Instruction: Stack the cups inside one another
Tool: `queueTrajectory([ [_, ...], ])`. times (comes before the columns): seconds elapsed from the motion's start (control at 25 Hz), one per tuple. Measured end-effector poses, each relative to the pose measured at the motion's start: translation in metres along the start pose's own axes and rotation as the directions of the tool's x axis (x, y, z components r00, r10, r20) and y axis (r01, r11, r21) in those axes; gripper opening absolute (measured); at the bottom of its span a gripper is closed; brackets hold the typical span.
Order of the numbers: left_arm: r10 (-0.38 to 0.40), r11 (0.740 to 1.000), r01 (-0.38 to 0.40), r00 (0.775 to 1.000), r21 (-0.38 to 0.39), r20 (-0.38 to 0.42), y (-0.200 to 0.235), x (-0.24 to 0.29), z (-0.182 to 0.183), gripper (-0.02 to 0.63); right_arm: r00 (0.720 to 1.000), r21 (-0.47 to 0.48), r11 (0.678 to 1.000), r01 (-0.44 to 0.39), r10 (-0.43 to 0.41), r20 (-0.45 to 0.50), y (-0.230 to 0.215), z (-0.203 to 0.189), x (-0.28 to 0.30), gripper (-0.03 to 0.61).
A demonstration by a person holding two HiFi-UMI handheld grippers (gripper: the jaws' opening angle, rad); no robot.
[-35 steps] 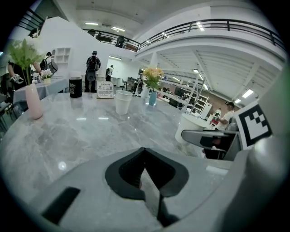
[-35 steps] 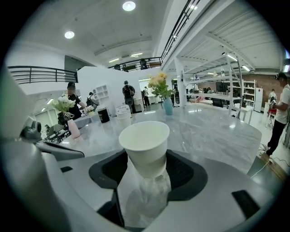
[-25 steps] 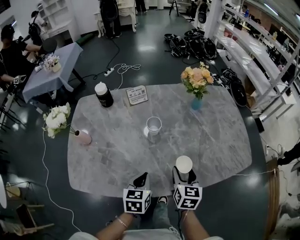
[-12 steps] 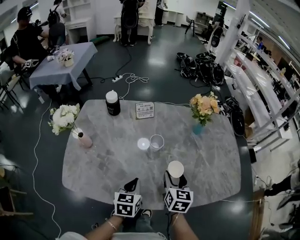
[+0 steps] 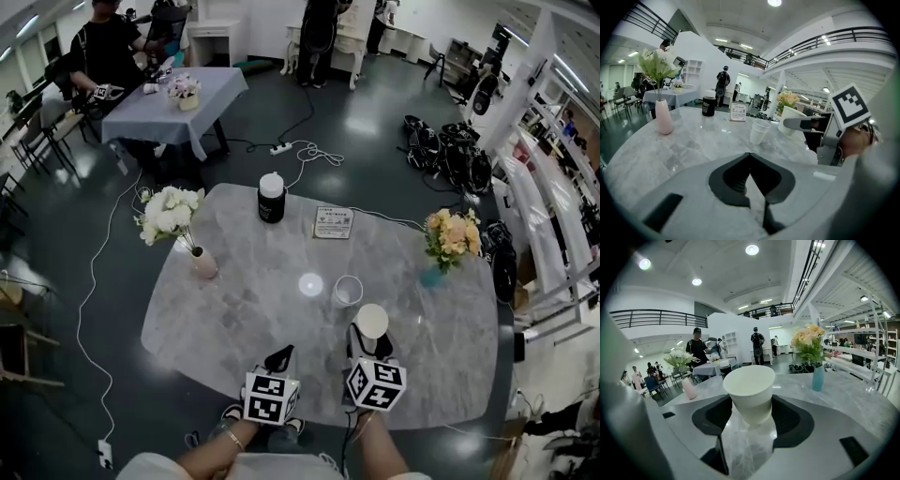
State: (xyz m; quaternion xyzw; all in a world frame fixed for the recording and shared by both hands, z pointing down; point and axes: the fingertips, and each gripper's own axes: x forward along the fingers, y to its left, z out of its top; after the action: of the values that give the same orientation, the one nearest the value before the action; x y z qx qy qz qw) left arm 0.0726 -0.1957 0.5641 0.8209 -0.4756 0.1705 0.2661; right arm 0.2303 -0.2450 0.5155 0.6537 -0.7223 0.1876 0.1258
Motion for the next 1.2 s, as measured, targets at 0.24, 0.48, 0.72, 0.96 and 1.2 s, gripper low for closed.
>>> queueTrajectory([
  [0.24,0.053,0.998,-0.053,0.999,-0.024,0.004,0.011,0.001,0.003,-0.003,0.998,-0.013,0.998,-0.056,0.056,0.009,0.008,0.016,0.023,0.242],
  [0.48,0.099,0.994,-0.098,0.995,-0.044,0.012,0.017,0.001,0.005,-0.003,0.995,-0.025,0.995,-0.098,0.098,0.009,0.012,0.024,0.042,0.242],
  [0.72,0.138,0.988,-0.137,0.990,-0.064,0.014,0.023,-0.001,0.002,-0.003,0.992,-0.030,0.992,-0.122,0.122,0.020,0.011,0.033,0.058,0.242],
  [0.96,0.171,0.982,-0.169,0.985,-0.082,0.017,0.027,-0.003,0.002,-0.003,0.989,-0.047,0.988,-0.144,0.145,0.014,0.013,0.035,0.071,0.242],
  [1.2,0.202,0.975,-0.199,0.979,-0.096,0.022,0.032,-0.008,-0.001,-0.003,0.988,-0.064,0.986,-0.157,0.157,0.001,0.013,0.031,0.084,0.242],
])
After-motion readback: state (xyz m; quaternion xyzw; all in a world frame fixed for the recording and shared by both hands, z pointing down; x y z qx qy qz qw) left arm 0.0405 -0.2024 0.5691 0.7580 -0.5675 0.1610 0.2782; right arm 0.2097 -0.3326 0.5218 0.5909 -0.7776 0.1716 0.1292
